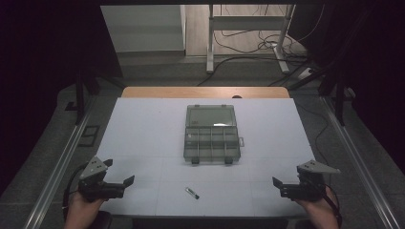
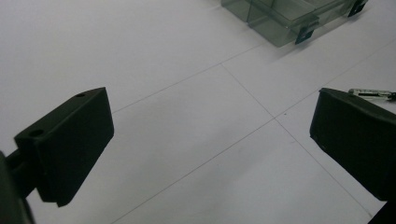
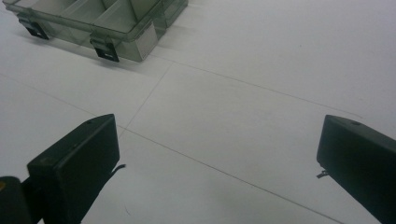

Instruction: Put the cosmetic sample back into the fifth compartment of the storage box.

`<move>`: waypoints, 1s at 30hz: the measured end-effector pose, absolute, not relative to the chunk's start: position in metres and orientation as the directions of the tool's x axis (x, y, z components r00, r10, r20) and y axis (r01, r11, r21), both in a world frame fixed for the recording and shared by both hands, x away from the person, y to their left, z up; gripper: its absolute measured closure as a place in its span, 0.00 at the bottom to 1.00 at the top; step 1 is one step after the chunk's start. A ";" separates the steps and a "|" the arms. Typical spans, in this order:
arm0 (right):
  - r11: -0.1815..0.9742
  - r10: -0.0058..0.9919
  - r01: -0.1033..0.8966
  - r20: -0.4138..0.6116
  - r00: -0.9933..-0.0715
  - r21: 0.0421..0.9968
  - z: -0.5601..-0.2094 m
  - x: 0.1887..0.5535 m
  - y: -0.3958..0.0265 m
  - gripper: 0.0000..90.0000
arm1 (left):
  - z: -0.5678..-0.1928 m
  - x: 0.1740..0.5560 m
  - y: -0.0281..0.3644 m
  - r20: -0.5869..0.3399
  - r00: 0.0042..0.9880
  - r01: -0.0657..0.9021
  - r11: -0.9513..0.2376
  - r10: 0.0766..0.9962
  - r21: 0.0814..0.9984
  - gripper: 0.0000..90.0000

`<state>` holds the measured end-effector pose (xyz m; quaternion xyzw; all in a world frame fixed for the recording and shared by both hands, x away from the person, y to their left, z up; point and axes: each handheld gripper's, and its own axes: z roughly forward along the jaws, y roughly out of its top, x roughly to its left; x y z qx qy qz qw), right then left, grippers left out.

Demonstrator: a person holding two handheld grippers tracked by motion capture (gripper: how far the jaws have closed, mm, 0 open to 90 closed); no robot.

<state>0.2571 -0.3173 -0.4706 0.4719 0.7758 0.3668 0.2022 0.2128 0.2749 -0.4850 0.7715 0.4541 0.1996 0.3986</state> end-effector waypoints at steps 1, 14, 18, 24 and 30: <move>0.297 0.876 0.581 0.026 -0.482 0.758 -0.471 0.257 -0.316 0.00 | -0.485 0.213 0.275 -0.054 0.509 0.543 -0.272 0.859 0.794 0.00; 0.325 0.859 0.589 0.029 -0.512 0.740 -0.472 0.259 -0.313 0.00 | -0.486 0.215 0.276 -0.070 0.513 0.554 -0.267 0.856 0.789 0.00; 0.333 0.855 0.593 0.029 -0.517 0.733 -0.472 0.260 -0.312 0.00 | -0.486 0.216 0.278 -0.094 0.502 0.566 -0.244 0.860 0.787 0.00; 0.334 0.854 0.596 0.032 -0.519 0.730 -0.473 0.260 -0.312 0.00 | -0.486 0.217 0.278 -0.096 0.499 0.575 -0.246 0.861 0.780 0.01; 0.336 0.853 0.600 0.035 -0.521 0.726 -0.473 0.261 -0.312 0.00 | -0.485 0.217 0.271 -0.089 0.520 0.562 -0.262 0.849 0.784 0.00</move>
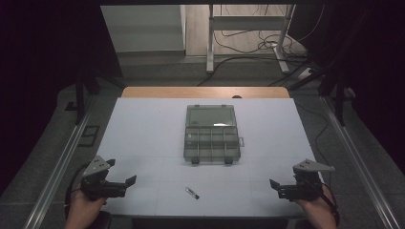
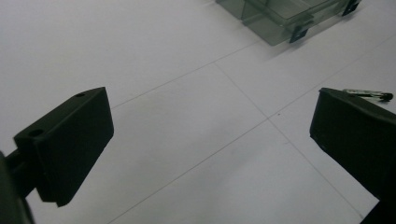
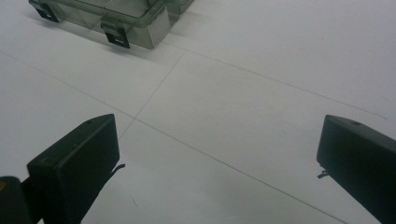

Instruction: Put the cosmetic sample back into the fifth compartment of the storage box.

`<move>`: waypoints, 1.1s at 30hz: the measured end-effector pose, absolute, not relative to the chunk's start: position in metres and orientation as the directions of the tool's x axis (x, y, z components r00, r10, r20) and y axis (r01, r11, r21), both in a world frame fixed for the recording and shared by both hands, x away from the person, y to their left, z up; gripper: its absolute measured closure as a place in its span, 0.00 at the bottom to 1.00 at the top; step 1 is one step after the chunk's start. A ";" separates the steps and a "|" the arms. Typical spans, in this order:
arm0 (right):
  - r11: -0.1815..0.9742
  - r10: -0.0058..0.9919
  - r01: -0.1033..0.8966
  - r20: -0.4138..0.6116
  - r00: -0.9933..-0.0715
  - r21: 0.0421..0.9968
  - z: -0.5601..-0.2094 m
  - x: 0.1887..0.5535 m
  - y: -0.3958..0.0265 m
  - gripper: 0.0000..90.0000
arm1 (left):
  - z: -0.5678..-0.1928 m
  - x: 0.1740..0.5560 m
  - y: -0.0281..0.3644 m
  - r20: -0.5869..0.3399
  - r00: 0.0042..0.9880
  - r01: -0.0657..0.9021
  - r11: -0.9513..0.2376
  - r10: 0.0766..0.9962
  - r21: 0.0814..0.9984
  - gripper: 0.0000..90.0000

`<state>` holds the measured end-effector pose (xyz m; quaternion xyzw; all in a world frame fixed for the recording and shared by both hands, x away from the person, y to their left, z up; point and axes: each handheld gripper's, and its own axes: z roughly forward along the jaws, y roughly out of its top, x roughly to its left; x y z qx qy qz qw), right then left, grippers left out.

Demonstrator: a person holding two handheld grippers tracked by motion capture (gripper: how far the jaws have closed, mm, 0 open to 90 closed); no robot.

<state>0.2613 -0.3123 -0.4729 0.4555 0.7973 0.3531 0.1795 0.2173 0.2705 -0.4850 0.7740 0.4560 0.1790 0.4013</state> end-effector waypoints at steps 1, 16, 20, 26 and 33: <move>0.333 0.854 0.598 0.035 -0.519 0.729 -0.473 0.261 -0.313 0.00 | -0.485 0.218 0.269 -0.089 0.523 0.564 -0.265 0.848 0.782 0.00; 0.318 0.855 0.592 0.045 -0.516 0.741 -0.472 0.261 -0.315 0.01 | -0.486 0.226 0.252 -0.106 0.561 0.570 -0.290 0.821 0.769 0.01; 0.318 0.855 0.594 0.047 -0.516 0.739 -0.472 0.261 -0.315 0.01 | -0.487 0.229 0.250 -0.114 0.567 0.570 -0.289 0.816 0.769 0.00; 0.310 0.860 0.595 0.048 -0.508 0.741 -0.472 0.261 -0.315 0.01 | -0.488 0.233 0.244 -0.115 0.581 0.568 -0.301 0.806 0.766 0.00; 0.307 0.860 0.599 0.053 -0.507 0.740 -0.472 0.262 -0.315 0.02 | -0.489 0.240 0.237 -0.129 0.597 0.565 -0.300 0.792 0.768 0.00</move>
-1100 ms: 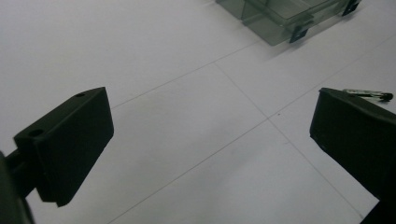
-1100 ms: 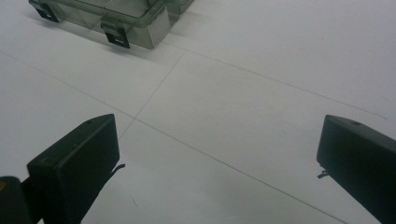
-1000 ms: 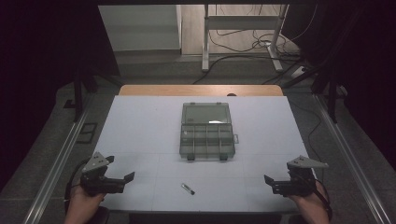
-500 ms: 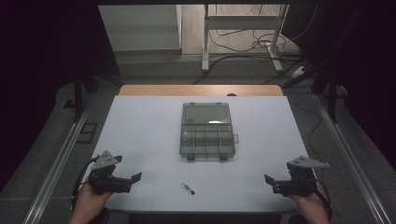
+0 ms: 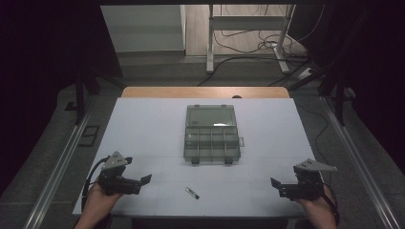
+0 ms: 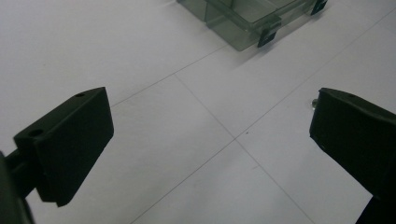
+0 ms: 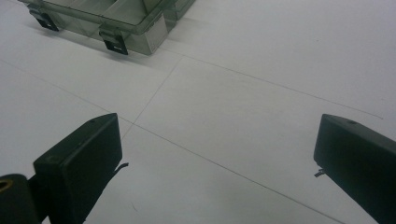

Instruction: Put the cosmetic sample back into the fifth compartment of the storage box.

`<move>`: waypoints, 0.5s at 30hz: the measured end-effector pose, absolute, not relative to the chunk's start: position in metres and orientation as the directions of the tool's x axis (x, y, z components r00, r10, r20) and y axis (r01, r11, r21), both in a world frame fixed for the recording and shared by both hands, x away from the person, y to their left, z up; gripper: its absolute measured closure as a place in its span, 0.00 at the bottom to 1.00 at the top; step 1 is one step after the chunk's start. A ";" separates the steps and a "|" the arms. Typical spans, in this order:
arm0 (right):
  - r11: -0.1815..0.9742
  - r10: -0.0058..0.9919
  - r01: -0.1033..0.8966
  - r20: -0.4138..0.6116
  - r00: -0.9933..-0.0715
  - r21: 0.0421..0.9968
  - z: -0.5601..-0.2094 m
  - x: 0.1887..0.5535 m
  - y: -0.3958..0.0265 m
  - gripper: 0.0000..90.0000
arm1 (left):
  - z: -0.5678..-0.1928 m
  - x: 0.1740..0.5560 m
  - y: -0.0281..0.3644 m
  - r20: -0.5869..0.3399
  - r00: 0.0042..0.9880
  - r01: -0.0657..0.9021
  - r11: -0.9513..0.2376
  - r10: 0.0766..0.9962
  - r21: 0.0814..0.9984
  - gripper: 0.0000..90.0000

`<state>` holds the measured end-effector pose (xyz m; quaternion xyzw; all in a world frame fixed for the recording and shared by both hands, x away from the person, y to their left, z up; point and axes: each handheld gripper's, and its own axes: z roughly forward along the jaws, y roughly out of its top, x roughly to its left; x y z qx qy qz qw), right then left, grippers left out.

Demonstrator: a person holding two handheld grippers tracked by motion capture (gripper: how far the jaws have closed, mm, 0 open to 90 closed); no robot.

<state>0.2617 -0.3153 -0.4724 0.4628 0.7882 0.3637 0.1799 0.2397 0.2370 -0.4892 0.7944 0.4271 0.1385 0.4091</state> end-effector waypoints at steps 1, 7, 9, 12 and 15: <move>0.308 0.860 0.599 0.052 -0.507 0.739 -0.472 0.262 -0.315 0.02 | -0.489 0.240 0.236 -0.131 0.600 0.564 -0.302 0.789 0.768 0.00; 0.310 0.860 0.600 0.051 -0.507 0.738 -0.473 0.262 -0.315 0.02 | -0.491 0.245 0.228 -0.125 0.620 0.552 -0.317 0.775 0.771 0.00; 0.308 0.861 0.599 0.050 -0.506 0.739 -0.472 0.262 -0.315 0.02 | -0.491 0.246 0.225 -0.118 0.629 0.547 -0.329 0.768 0.770 0.00; 0.308 0.863 0.599 0.048 -0.504 0.739 -0.472 0.262 -0.315 0.02 | -0.491 0.248 0.220 -0.117 0.642 0.542 -0.341 0.758 0.768 0.00; 0.306 0.864 0.598 0.048 -0.501 0.740 -0.472 0.261 -0.315 0.02 | -0.491 0.251 0.217 -0.117 0.651 0.542 -0.351 0.750 0.763 0.00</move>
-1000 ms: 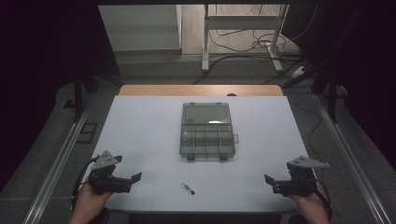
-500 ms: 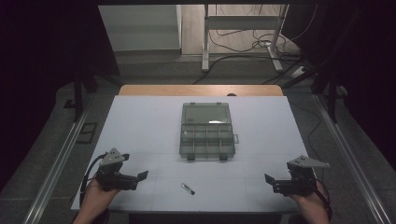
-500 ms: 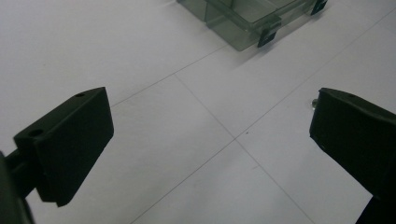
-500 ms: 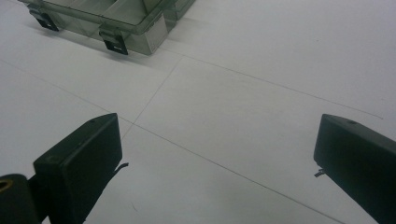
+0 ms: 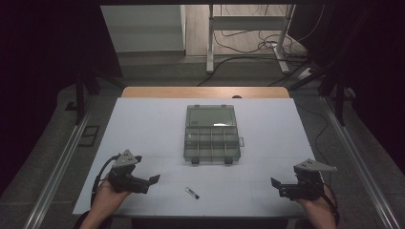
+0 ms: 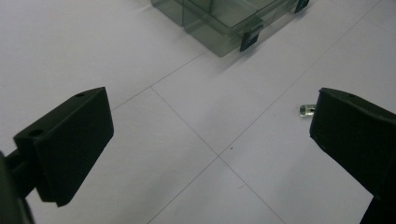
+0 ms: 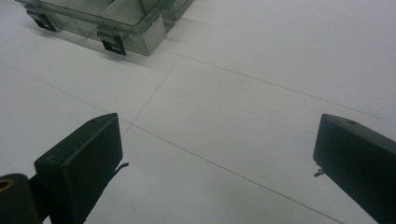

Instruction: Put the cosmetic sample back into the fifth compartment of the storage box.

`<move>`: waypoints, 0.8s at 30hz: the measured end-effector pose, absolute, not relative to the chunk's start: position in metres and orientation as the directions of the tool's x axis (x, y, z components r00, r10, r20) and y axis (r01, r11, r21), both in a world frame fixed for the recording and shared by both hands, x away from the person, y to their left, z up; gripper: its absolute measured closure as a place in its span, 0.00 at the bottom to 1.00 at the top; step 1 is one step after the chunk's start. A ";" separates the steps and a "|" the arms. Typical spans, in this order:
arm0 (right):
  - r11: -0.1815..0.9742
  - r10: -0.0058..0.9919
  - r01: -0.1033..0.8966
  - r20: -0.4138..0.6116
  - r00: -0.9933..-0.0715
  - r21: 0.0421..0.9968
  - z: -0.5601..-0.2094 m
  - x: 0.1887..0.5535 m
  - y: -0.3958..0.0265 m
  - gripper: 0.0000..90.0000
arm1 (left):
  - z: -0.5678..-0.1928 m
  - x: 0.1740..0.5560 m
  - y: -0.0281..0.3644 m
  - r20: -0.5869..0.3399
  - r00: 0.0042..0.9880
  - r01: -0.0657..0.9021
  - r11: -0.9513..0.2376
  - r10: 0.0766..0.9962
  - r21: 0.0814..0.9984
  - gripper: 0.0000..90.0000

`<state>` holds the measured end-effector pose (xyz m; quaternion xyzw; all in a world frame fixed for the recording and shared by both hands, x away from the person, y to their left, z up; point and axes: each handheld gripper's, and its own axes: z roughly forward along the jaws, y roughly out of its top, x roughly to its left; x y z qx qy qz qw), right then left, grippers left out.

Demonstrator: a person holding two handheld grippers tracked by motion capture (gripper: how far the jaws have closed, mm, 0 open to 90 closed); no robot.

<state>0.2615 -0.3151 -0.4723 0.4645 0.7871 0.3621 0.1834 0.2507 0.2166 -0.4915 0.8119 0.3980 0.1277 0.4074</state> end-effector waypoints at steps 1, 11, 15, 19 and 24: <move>0.307 0.864 0.598 0.047 -0.501 0.741 -0.472 0.261 -0.315 0.02 | -0.492 0.252 0.215 -0.117 0.655 0.543 -0.356 0.747 0.761 0.00; 0.307 0.864 0.599 0.047 -0.501 0.740 -0.472 0.262 -0.315 0.02 | -0.494 0.259 0.197 -0.108 0.701 0.535 -0.419 0.705 0.733 0.01; 0.309 0.864 0.599 0.045 -0.501 0.739 -0.473 0.262 -0.315 0.02 | -0.493 0.263 0.187 -0.099 0.724 0.523 -0.450 0.683 0.724 0.00; 0.309 0.864 0.599 0.045 -0.502 0.739 -0.473 0.262 -0.315 0.02 | -0.494 0.266 0.179 -0.094 0.738 0.516 -0.470 0.668 0.717 0.00; 0.312 0.862 0.599 0.046 -0.505 0.737 -0.473 0.262 -0.315 0.02 | -0.496 0.271 0.170 -0.096 0.753 0.513 -0.488 0.652 0.706 0.00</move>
